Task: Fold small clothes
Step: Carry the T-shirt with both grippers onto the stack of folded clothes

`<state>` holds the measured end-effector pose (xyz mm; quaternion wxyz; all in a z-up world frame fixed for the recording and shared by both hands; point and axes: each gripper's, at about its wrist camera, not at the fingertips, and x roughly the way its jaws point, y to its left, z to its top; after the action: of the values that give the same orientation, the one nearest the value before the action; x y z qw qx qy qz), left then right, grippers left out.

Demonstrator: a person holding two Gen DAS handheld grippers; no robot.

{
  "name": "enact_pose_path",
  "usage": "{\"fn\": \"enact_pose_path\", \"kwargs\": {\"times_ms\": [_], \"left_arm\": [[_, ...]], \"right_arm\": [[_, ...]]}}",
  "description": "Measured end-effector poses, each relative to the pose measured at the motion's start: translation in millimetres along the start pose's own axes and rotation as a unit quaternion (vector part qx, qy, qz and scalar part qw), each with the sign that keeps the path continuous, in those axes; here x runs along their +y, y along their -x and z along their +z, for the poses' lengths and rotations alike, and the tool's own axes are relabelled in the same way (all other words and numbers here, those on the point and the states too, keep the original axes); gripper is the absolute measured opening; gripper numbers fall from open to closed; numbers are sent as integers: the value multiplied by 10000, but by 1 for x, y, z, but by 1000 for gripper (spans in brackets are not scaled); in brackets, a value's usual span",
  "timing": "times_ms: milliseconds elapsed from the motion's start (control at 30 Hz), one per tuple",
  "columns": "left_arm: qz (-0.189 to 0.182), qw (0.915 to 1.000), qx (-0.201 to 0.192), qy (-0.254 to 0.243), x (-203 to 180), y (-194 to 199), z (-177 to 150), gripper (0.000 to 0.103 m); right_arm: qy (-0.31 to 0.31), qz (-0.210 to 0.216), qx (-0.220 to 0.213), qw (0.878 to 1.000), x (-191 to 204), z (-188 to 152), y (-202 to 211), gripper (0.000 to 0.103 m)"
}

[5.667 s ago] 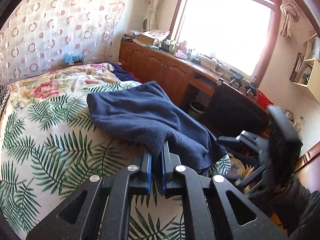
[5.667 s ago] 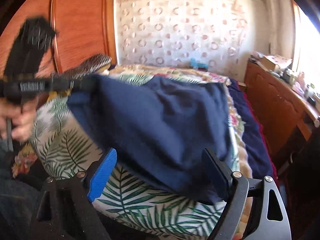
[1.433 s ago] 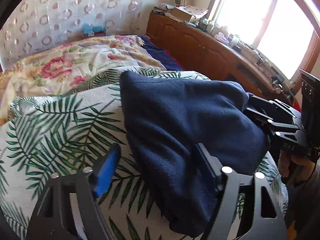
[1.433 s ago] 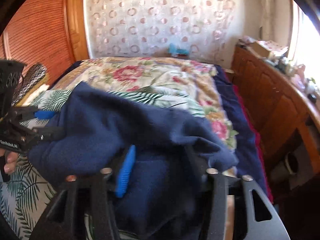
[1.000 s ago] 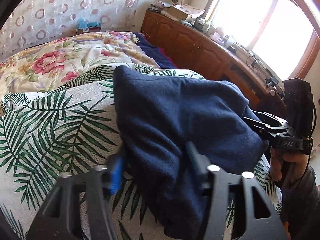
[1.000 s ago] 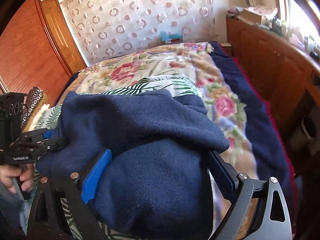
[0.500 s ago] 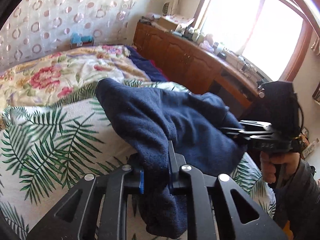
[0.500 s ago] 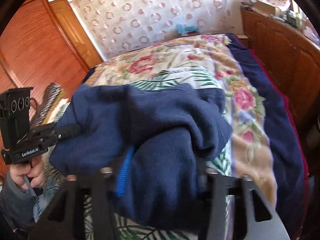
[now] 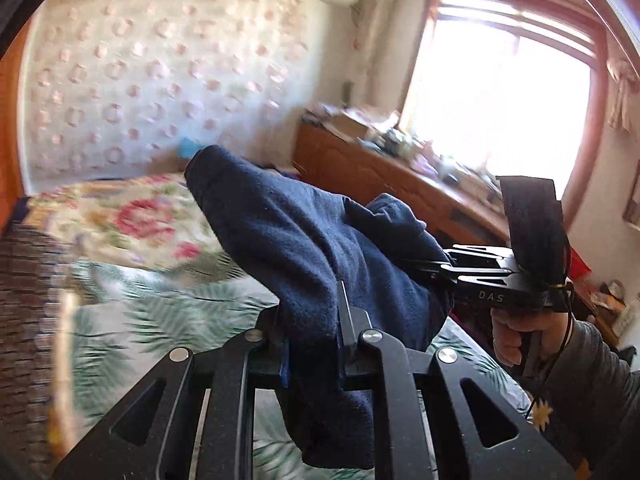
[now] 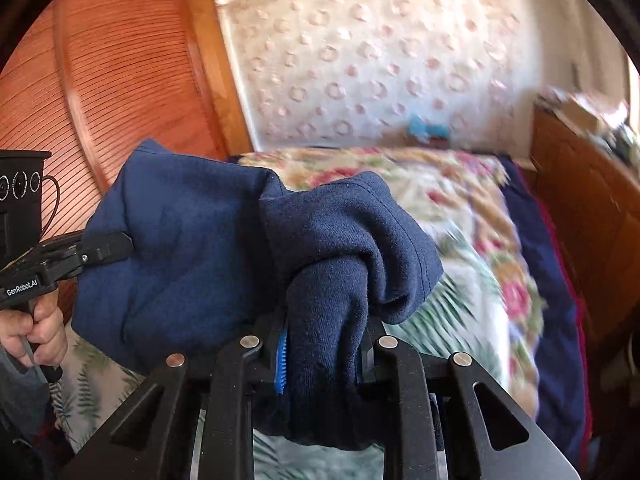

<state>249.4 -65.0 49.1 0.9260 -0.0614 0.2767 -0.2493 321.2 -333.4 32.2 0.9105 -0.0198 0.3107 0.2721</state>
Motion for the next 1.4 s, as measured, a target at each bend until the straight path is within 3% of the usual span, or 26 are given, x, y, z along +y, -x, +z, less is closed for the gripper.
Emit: {"fn": "enact_pose_path", "kwargs": {"times_ms": [100,233,467,633,700,933,1000,1100,1200,1267,1333,1400], "left_arm": [[521,9980,-348,68,27,42,-3,16],[1253,9886,-772,308,73,98,-15,16],[2285,9609,-1248,944,145,147,-50,16],[2515,9489,-1170,1504,184,141,-83,16],[2418,9472,-1036,1836,197,137,-102,16],[2301,9428,-1061,2168,187,127,-125,16],[2402,9415,-999,2144,181,129,-127,16],[2541,9401,-885,2093,182,127,-127,18],[2705,9392,-799,1960,182,128,-124,22],[2788,9393,-752,1854,180,128,-124,30],[2824,9397,-723,1786,183,128,-124,42],[2864,9403,-717,1694,180,130,-125,46]], "right_arm": [[421,265,-134,9987,38,28,-17,23],[1077,704,-248,9914,103,68,-54,23],[2153,1008,-367,9706,220,119,-136,23],[2647,1153,-243,9571,278,132,-216,23],[2801,1223,-128,9521,293,132,-241,23],[2892,1486,148,9456,306,155,-290,27],[2832,1528,204,9466,307,162,-293,34],[2592,1242,260,9575,295,172,-288,53],[2159,988,-150,9713,281,178,-271,55],[1951,1251,-282,9724,281,178,-264,55],[1889,1720,-110,9667,287,173,-267,55],[1891,1790,93,9655,296,166,-280,55]]}}
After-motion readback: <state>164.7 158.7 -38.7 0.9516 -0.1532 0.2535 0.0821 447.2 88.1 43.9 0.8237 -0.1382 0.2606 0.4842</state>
